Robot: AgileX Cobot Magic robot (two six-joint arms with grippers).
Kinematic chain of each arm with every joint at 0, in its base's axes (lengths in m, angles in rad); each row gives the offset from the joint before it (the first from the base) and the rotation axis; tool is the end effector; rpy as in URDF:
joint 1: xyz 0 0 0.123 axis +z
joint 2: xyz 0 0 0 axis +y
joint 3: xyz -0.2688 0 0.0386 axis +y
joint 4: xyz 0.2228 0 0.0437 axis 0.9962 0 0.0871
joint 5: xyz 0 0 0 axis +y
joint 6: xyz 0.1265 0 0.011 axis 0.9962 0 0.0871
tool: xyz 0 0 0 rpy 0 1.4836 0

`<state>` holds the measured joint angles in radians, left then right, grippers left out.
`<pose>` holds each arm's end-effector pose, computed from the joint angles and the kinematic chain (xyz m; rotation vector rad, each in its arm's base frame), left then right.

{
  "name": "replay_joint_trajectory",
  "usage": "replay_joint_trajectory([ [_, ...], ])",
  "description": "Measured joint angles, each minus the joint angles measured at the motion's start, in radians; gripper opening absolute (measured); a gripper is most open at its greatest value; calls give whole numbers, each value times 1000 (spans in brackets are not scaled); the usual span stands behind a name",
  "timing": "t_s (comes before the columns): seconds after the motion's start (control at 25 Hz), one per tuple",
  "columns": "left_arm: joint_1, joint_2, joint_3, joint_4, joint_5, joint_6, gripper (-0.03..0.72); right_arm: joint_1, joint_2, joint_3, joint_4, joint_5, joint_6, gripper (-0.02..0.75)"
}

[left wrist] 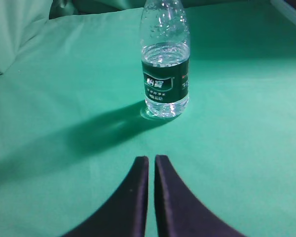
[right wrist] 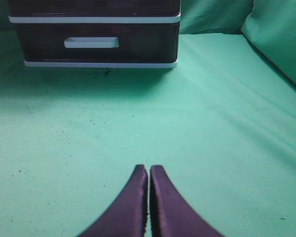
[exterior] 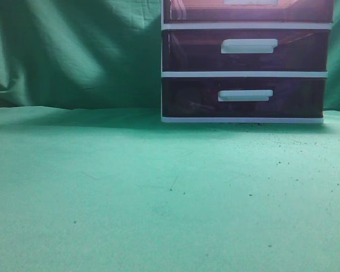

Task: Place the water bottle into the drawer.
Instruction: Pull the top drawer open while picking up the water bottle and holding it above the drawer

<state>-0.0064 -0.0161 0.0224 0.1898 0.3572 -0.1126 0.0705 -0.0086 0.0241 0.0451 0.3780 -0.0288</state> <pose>0.0758 0.0079 0.1657 0.0200 1.8417 0.1021 0.0750 0.0074 0.1612 -0.0653 1.8762 0.0731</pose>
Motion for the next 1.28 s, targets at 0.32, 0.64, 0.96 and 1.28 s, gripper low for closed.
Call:
replay_joint_trajectory([
  [0.32, 0, 0, 0, 0, 0, 0, 0, 0, 0, 0, 0, 0, 0, 0],
  [0.64, 0, 0, 0, 0, 0, 0, 0, 0, 0, 0, 0, 0, 0, 0],
  [0.96, 0, 0, 0, 19, -261, 6, 0, 0, 0, 0, 0, 0, 0, 0],
  [1.28, 0, 0, 0, 18, -734, -51, 0, 0, 0, 0, 0, 0, 0, 0],
])
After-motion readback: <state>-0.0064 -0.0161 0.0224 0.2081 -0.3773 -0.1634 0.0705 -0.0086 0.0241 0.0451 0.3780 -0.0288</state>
